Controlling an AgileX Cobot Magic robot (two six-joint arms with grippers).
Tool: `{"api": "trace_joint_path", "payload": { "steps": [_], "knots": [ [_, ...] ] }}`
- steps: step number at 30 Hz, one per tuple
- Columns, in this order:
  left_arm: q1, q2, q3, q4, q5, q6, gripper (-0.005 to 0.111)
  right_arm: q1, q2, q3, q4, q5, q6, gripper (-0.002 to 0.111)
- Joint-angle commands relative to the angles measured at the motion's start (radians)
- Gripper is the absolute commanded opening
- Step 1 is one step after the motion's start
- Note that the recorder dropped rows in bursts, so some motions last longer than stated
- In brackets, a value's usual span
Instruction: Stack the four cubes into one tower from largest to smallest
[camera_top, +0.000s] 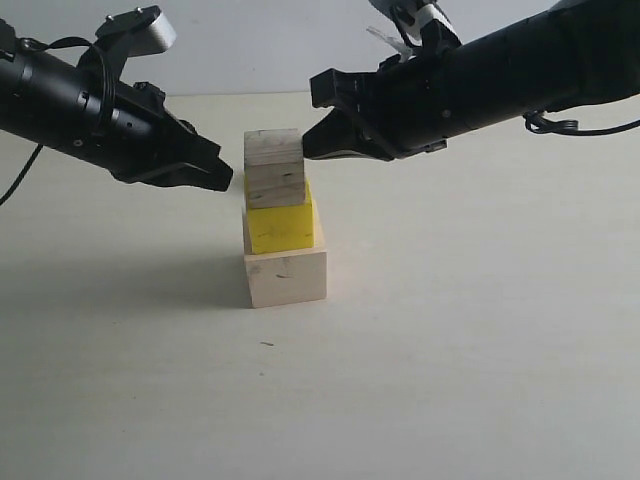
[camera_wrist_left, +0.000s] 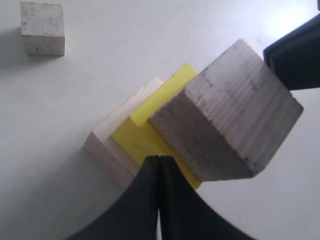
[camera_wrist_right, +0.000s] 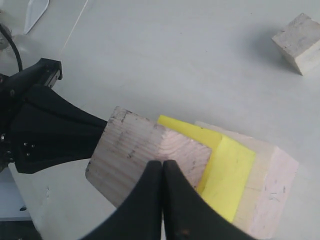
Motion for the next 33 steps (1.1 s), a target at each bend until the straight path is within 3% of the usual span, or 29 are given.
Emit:
{"api": "trace_joint_path", "payload": {
  "steps": [1,33],
  "knots": [
    [-0.005,-0.010,-0.001,-0.006,-0.004,-0.007,0.000,0.002,-0.006,0.000,0.009,0.005,-0.024,0.000],
    [-0.005,-0.008,-0.001,-0.016,0.006,-0.007,0.000,0.002,0.040,-0.002,0.067,-0.016,-0.126,0.000]
  ]
}}
